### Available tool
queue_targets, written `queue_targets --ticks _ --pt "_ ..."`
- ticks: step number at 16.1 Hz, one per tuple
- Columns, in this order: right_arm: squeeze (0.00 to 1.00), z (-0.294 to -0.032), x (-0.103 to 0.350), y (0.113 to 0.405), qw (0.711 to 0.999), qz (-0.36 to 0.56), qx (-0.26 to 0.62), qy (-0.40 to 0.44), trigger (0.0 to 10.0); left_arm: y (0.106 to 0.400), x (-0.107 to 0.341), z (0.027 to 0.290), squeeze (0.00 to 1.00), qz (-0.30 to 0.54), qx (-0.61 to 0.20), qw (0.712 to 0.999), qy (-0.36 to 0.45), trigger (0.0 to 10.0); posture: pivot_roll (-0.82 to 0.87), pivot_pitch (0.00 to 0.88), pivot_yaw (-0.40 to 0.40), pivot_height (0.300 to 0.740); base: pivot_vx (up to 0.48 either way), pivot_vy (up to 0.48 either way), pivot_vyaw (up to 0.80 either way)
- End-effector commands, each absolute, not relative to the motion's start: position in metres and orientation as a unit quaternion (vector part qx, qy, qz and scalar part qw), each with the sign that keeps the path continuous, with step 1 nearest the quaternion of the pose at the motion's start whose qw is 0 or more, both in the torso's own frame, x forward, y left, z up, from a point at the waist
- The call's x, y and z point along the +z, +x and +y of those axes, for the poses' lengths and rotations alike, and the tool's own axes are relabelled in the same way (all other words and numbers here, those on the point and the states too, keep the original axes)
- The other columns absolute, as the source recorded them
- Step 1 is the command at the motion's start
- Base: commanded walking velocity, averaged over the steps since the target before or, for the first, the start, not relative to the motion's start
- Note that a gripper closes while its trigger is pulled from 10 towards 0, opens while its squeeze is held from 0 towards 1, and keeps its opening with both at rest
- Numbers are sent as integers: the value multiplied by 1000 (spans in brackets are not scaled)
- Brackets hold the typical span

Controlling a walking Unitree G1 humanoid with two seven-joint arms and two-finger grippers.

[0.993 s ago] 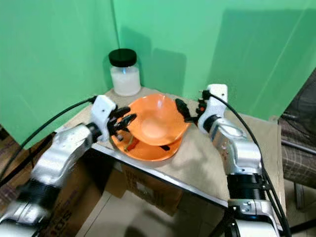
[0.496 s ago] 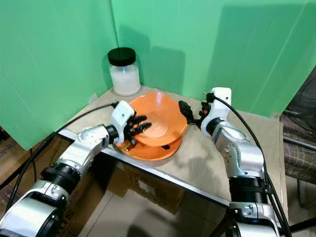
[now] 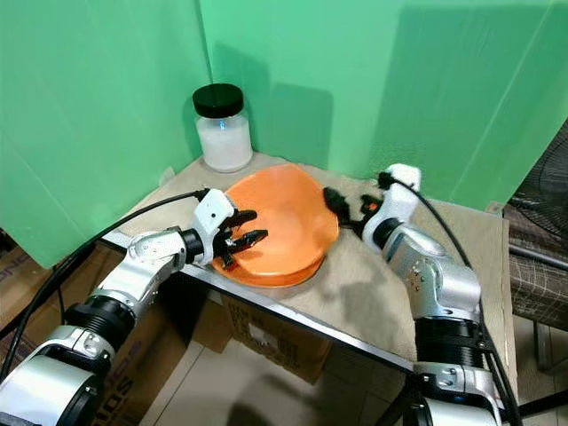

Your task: Setting the table

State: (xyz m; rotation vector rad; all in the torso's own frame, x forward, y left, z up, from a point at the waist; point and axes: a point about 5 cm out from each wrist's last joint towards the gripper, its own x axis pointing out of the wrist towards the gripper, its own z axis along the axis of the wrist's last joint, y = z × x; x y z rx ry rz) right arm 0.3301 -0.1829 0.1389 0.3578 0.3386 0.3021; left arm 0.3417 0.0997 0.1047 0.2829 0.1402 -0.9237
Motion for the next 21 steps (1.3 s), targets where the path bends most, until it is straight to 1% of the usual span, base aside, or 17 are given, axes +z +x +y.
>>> queue_targets --ticks 1,3,4,5,6,7,9,10,11,17,21 --pt "1000 -181 137 331 953 184 155 184 10000 340 100 106 1000 79 -443 882 142 10000 -168 0 43 740 0 0 0" --pt "1000 -178 133 332 950 196 158 187 10000 338 97 108 1000 81 -444 880 145 10000 -167 0 34 740 0 0 0" --pt "1000 -176 130 333 950 208 155 175 10000 337 95 109 1000 84 -446 879 146 10000 -167 0 33 740 0 0 0" --pt "592 -175 128 333 948 214 157 173 10000 336 94 110 1000 85 -447 878 147 10000 -168 0 32 740 0 0 0" --pt "592 -175 128 333 948 214 157 173 10000 336 94 110 1000 85 -447 878 147 10000 -168 0 32 740 0 0 0" --pt "0 -173 126 332 946 224 159 172 10000 336 93 110 1000 86 -447 878 149 10000 -168 0 29 740 0 0 0" --pt "0 -170 126 332 941 231 164 183 9961 335 91 111 1000 87 -447 878 151 10000 -169 0 29 740 0 0 0" --pt "0 -168 127 332 939 231 170 188 1020 335 91 111 1000 87 -446 877 153 10000 -169 0 29 740 0 0 0" --pt "0 -166 127 332 937 231 176 195 0 335 91 112 1000 87 -445 877 155 10000 -170 0 29 740 0 0 0" --pt "0 -160 128 331 933 235 193 193 0 339 93 114 1000 85 -440 879 165 10000 -175 0 39 740 0 0 0" --pt "0 -162 127 329 931 234 196 199 0 340 94 115 1000 81 -436 879 178 10000 -173 0 43 740 0 0 0"
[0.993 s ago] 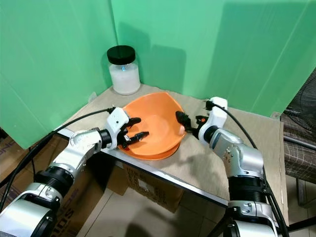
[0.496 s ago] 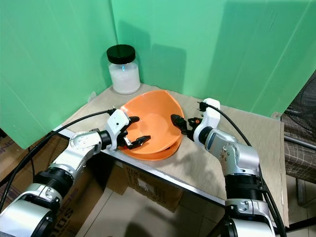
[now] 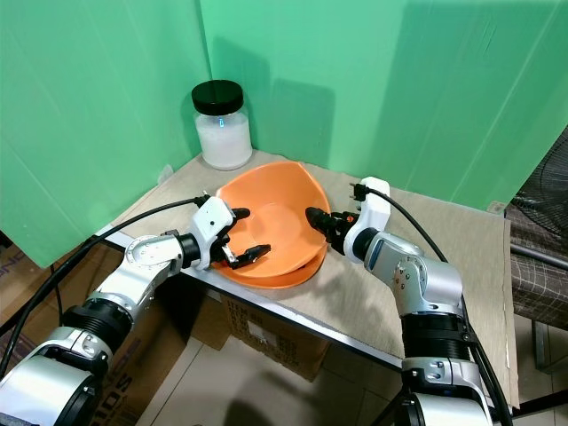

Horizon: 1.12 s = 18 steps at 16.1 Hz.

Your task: Setting the table

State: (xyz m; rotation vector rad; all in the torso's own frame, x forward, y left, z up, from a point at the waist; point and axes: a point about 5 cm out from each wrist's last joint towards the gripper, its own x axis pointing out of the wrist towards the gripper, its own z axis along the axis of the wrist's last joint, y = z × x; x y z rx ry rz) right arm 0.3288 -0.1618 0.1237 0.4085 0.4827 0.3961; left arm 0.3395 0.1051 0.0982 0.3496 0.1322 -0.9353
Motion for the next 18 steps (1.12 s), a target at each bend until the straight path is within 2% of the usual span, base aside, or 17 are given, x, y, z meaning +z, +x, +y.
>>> queue_targets --ticks 1,2,8,15,18 --pt "0 -162 128 330 929 229 199 214 0 343 97 116 596 72 -428 882 183 10000 -173 0 44 740 0 0 0" --pt "0 -162 129 330 927 226 199 225 0 344 100 116 8 66 -423 885 181 10000 -172 0 43 740 0 0 0" --pt "0 -161 132 331 915 218 210 267 0 351 113 119 0 38 -397 902 165 10000 -160 0 29 740 0 0 0" --pt "0 -147 128 325 906 216 222 290 0 355 124 132 0 16 -367 918 151 10000 -157 0 32 740 0 0 0" --pt "0 -143 133 322 908 192 216 303 0 356 138 138 0 -14 -322 936 142 10000 -145 0 30 740 0 0 0"
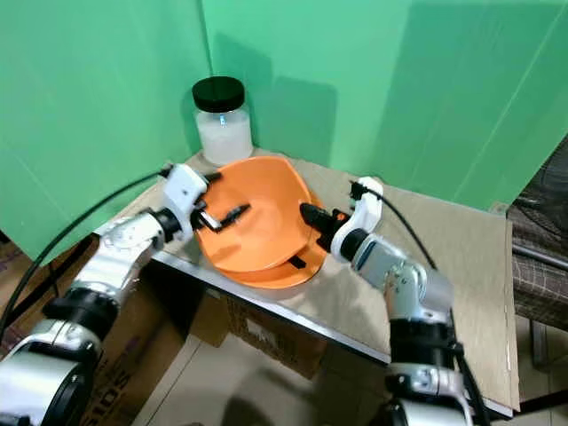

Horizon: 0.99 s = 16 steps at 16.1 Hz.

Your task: Setting the table

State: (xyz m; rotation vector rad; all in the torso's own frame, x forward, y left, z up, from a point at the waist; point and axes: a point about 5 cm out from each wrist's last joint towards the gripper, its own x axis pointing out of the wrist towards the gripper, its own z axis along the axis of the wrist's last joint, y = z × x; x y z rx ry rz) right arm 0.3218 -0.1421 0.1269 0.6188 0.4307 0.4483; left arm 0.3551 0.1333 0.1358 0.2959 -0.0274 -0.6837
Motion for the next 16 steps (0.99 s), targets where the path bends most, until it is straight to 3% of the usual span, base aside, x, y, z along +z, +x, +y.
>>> queue_targets --ticks 1,5,9,16 --pt "0 -142 134 321 908 188 218 304 0 354 144 140 0 -29 -310 941 135 10000 -136 0 30 740 0 0 0" --pt "0 -140 144 318 910 163 218 312 0 341 177 153 0 -87 -262 956 95 10000 -103 0 55 740 0 0 0" --pt "0 -142 165 319 916 97 201 333 0 316 196 178 0 -93 -174 975 105 10000 -66 0 66 740 0 0 0" --pt "0 -151 183 314 917 26 185 351 0 286 210 187 0 -87 -116 984 104 10000 -51 0 56 740 0 0 0"
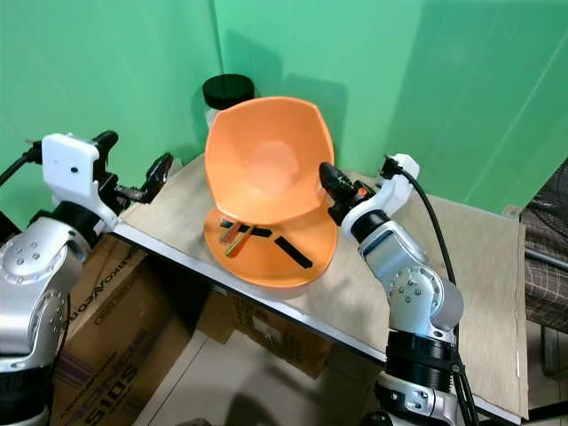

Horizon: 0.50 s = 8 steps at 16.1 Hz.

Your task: Setting the table

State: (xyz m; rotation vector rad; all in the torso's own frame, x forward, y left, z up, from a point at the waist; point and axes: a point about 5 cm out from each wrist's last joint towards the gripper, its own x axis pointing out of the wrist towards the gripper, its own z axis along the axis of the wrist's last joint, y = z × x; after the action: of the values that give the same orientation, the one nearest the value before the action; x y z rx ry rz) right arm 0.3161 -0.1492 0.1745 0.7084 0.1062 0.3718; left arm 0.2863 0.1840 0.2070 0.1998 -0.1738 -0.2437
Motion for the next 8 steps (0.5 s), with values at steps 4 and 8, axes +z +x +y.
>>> queue_targets --ticks 4,8 --pt "0 -160 203 290 947 -53 152 277 10000 266 189 177 0 -45 -112 986 118 10000 -69 0 71 740 0 0 0" --pt "0 -164 206 275 962 -69 141 223 10000 254 182 168 0 -31 -108 987 115 10000 -70 0 78 740 0 0 0"
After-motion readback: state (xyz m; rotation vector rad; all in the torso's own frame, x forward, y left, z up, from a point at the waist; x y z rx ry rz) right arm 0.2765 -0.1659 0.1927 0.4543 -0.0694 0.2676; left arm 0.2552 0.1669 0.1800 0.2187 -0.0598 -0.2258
